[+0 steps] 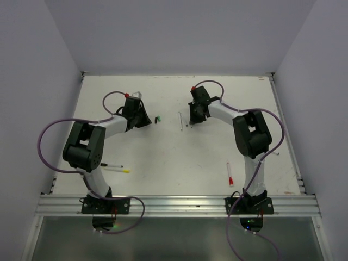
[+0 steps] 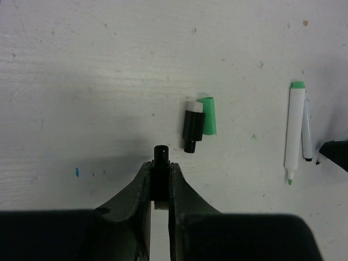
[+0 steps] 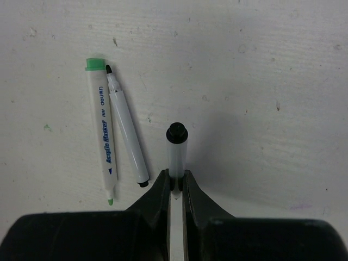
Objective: Open the pen caps
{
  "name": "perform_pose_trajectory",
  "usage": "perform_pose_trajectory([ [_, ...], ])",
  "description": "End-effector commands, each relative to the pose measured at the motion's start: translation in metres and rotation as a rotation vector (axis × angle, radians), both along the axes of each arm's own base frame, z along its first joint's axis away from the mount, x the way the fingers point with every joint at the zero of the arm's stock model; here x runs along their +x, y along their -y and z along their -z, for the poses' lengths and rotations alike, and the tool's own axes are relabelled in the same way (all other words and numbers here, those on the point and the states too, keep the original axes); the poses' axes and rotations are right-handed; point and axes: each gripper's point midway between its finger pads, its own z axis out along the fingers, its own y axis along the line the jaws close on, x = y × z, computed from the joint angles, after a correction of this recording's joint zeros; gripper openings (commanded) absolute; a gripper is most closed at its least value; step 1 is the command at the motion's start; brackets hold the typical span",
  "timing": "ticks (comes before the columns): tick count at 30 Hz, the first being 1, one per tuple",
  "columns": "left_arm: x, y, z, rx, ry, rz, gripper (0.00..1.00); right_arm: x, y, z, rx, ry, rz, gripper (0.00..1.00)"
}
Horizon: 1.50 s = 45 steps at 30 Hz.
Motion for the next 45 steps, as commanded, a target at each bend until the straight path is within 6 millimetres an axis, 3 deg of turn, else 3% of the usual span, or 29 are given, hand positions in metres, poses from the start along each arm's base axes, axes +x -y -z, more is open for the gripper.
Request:
perform_pose_trajectory([
  [1, 0.009, -0.008, 0.003, 0.066, -0.006, -0.008, 0.13, 0.012, -0.004, -0.013, 0.016, 0.033, -0.015, 0.08],
  [5, 0.013, -0.006, 0.01, 0.072, -0.02, 0.001, 0.19, 0.013, -0.004, -0.013, 0.014, 0.036, -0.017, 0.13],
  [9, 0.016, -0.005, 0.014, 0.076, -0.028, 0.001, 0.33, 0.013, -0.006, -0.012, 0.021, 0.031, -0.022, 0.18],
  [15, 0.018, -0.008, 0.009, 0.087, -0.015, -0.014, 0.44, 0.013, -0.007, -0.013, 0.027, 0.031, -0.027, 0.29],
  [22, 0.016, -0.01, 0.003, 0.083, 0.001, -0.02, 0.55, 0.013, -0.011, -0.019, 0.045, 0.04, -0.038, 0.33],
  [26, 0.013, -0.011, -0.004, 0.075, 0.017, -0.025, 0.57, 0.013, -0.008, -0.03, 0.05, 0.073, -0.022, 0.34],
  [28, 0.012, -0.011, -0.009, 0.07, 0.027, -0.026, 0.58, 0.016, -0.007, -0.047, 0.062, 0.106, -0.013, 0.37],
  [33, 0.005, -0.013, -0.031, 0.044, 0.081, -0.039, 0.61, 0.014, 0.021, -0.079, 0.019, 0.136, 0.059, 0.41],
  [34, 0.003, -0.012, -0.036, 0.037, 0.093, -0.037, 0.62, 0.011, 0.028, -0.097, 0.019, 0.163, 0.074, 0.42],
  [36, -0.007, -0.015, -0.046, 0.023, 0.114, -0.044, 0.66, -0.006, 0.051, -0.1, -0.047, 0.142, 0.123, 0.43],
  [37, -0.011, -0.015, -0.049, 0.018, 0.12, -0.046, 0.7, -0.014, 0.059, -0.117, -0.051, 0.164, 0.147, 0.43],
  [39, -0.018, -0.012, -0.072, -0.031, 0.196, -0.031, 0.72, -0.044, 0.085, -0.108, -0.116, 0.106, 0.213, 0.41],
  [40, -0.023, -0.008, -0.079, -0.059, 0.215, -0.01, 0.72, -0.07, 0.098, -0.106, -0.143, 0.058, 0.227, 0.41],
  [42, -0.036, -0.005, -0.096, -0.104, 0.263, 0.011, 0.73, -0.097, 0.107, -0.104, -0.139, -0.006, 0.263, 0.41],
  [43, -0.047, 0.001, -0.094, -0.126, 0.258, 0.04, 0.73, -0.123, 0.114, -0.091, -0.155, -0.076, 0.269, 0.41],
  [45, -0.057, 0.01, -0.111, -0.171, 0.297, 0.07, 0.74, -0.147, 0.117, -0.093, -0.105, -0.09, 0.311, 0.41],
])
